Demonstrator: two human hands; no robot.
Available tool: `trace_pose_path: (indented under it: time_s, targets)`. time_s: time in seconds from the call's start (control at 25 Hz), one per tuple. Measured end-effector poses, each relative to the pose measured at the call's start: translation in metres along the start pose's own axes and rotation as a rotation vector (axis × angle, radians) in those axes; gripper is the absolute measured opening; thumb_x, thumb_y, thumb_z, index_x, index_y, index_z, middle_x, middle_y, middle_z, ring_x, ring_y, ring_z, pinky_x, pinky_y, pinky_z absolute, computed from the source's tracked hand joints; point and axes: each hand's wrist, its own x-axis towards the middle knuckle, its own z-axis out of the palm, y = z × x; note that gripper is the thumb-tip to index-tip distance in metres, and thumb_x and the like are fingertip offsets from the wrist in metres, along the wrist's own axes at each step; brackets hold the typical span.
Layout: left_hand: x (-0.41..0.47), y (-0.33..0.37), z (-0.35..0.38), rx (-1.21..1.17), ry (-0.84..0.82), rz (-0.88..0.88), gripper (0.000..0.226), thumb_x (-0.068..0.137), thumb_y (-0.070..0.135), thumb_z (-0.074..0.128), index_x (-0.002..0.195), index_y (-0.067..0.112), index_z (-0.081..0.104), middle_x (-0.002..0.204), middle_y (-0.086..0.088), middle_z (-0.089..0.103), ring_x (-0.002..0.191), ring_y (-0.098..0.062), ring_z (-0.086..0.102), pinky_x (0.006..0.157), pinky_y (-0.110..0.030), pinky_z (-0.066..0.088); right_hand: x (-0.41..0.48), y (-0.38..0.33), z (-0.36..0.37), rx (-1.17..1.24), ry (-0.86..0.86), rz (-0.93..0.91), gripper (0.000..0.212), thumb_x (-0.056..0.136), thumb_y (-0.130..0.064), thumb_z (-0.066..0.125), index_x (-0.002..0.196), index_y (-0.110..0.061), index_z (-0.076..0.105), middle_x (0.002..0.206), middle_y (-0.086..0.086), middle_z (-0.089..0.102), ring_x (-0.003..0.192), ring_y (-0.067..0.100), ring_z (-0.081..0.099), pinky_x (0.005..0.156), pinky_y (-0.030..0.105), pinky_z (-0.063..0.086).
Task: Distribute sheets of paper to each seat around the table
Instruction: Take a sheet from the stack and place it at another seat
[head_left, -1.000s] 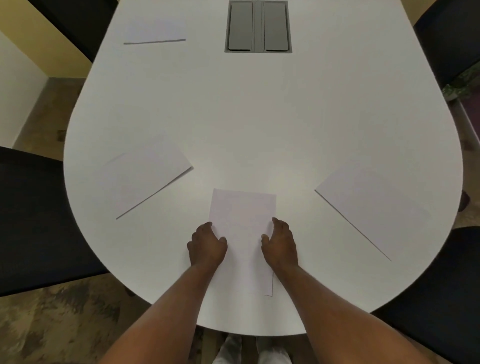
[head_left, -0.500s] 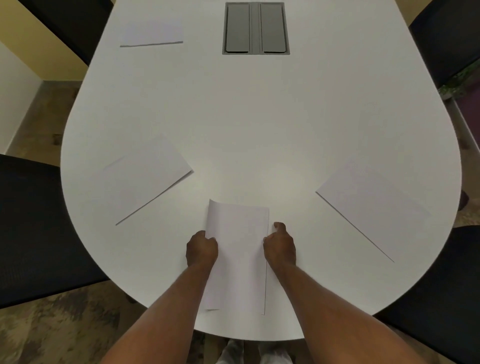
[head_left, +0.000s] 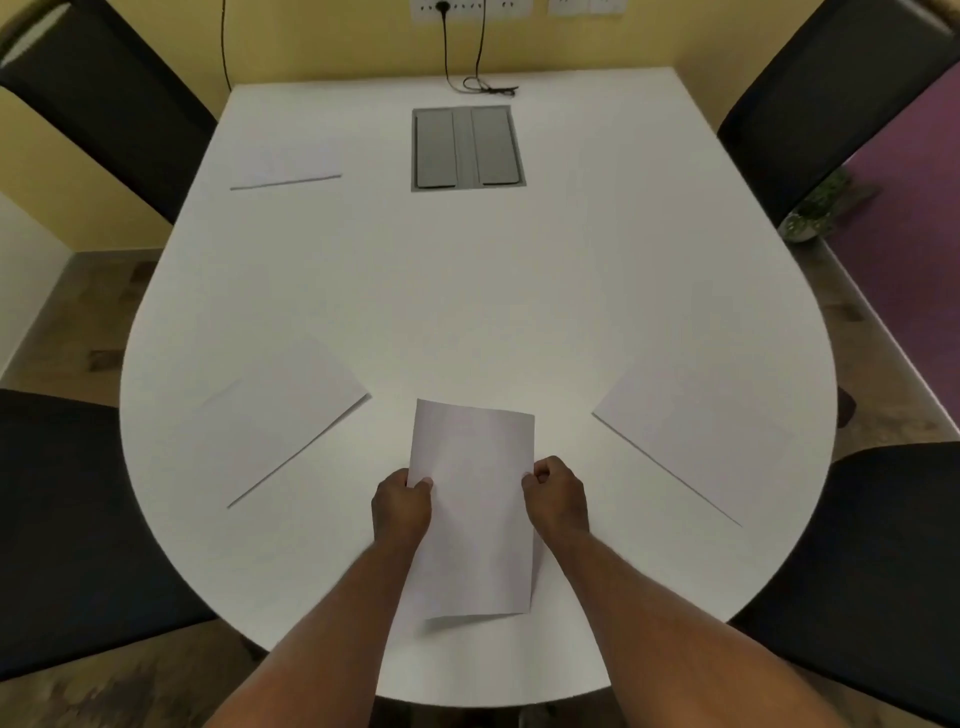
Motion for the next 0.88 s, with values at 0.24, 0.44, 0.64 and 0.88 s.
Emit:
trace_pose_path:
  time_s: [0.24, 0.44, 0.64, 0.88]
  targets:
    - [-0.02, 0.049, -0.023, -0.067, 0.002, 0.134, 0.024, 0.092, 0.022, 0.062, 0.101, 0.003, 0.072, 0.099, -0.014, 0.073, 0.093, -0.035, 0.066, 0.085, -0.038, 0.054, -0.016, -0.041, -0.051, 0.099, 0.134, -0.104, 0.007, 0.092, -0.022, 0.063, 0.085, -0.019, 0.063, 0.08, -0.007, 0.068, 0.077, 0.018, 0.064, 0.067, 0.027, 0.05]
    - [-0.042, 0.081, -0.043, -0.129, -0.031, 0.223, 0.02, 0.092, 0.023, 0.063, 0.091, 0.005, 0.072, 0.089, -0.011, 0.073, 0.081, -0.031, 0.066, 0.07, -0.032, 0.048, -0.038, -0.068, -0.091, 0.148, 0.196, -0.203, 0.006, 0.091, -0.021, 0.063, 0.085, -0.021, 0.064, 0.077, -0.01, 0.068, 0.074, 0.012, 0.063, 0.058, 0.02, 0.043]
    - [-0.061, 0.106, -0.049, -0.136, -0.067, 0.326, 0.019, 0.09, 0.025, 0.064, 0.081, 0.01, 0.072, 0.078, -0.004, 0.072, 0.074, -0.026, 0.067, 0.063, -0.029, 0.046, -0.057, -0.085, -0.127, 0.209, 0.279, -0.273, 0.003, 0.091, -0.021, 0.063, 0.089, -0.02, 0.067, 0.08, -0.01, 0.068, 0.072, 0.006, 0.061, 0.058, 0.019, 0.043]
    - [-0.092, 0.151, -0.039, -0.101, -0.089, 0.453, 0.028, 0.09, 0.034, 0.064, 0.07, 0.015, 0.067, 0.07, 0.003, 0.069, 0.067, -0.019, 0.064, 0.058, -0.027, 0.044, -0.071, -0.086, -0.185, 0.279, 0.37, -0.291, 0.005, 0.091, -0.021, 0.063, 0.087, -0.024, 0.065, 0.078, -0.014, 0.066, 0.067, -0.002, 0.059, 0.053, 0.013, 0.039]
